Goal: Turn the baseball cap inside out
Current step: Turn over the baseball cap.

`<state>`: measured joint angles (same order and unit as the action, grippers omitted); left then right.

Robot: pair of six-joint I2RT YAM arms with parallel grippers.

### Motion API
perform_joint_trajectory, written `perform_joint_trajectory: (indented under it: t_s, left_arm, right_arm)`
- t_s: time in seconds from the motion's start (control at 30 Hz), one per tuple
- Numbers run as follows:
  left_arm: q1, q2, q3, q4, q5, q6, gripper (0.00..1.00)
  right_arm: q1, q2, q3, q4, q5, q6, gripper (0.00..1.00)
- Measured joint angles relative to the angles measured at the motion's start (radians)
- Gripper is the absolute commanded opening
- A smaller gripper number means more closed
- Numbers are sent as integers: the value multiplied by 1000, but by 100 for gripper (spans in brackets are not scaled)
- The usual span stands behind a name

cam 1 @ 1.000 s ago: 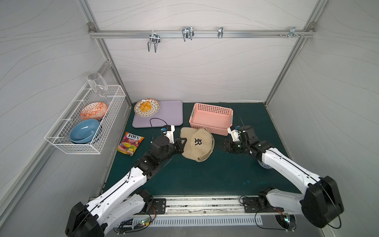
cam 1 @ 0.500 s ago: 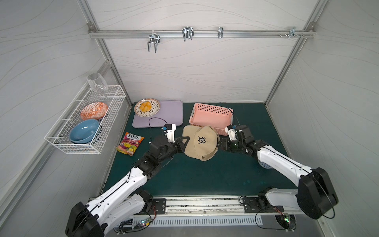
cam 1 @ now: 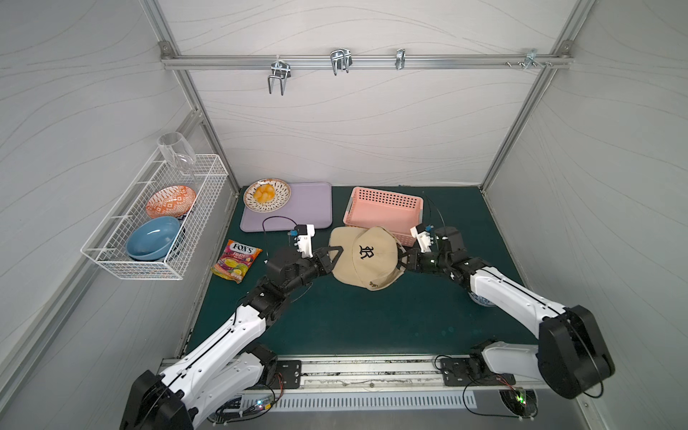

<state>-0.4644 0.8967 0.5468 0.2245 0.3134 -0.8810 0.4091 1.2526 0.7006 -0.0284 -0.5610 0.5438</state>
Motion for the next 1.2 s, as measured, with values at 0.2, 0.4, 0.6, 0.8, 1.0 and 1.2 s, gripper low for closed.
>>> perform_joint_trajectory:
  t_s: [0.2,0.4,0.6,0.8,1.0,1.2]
  left_arm:
    - [143,46,-24,117,160,-136,0]
    - [179,161,-56,363,290,-322,0]
    - [180,185,-67,455,327,-386,0]
    - [179,157,-67,455,326,-379,0]
    - [172,167,-68,478,327,-407,0]
    - [142,183,-54,497,318,-426,0]
  right_arm:
    - [-44,-135,-22,92,-222,47,0]
    - [-48,-261,-11,212,-341,171,0]
    - [-47,-291,14,375,-378,353,0]
    - [45,-288,115,443,-379,454,0]
    - [146,-277,264,433,-347,452,0]
    - [214,-230,361,409,-319,425,0]
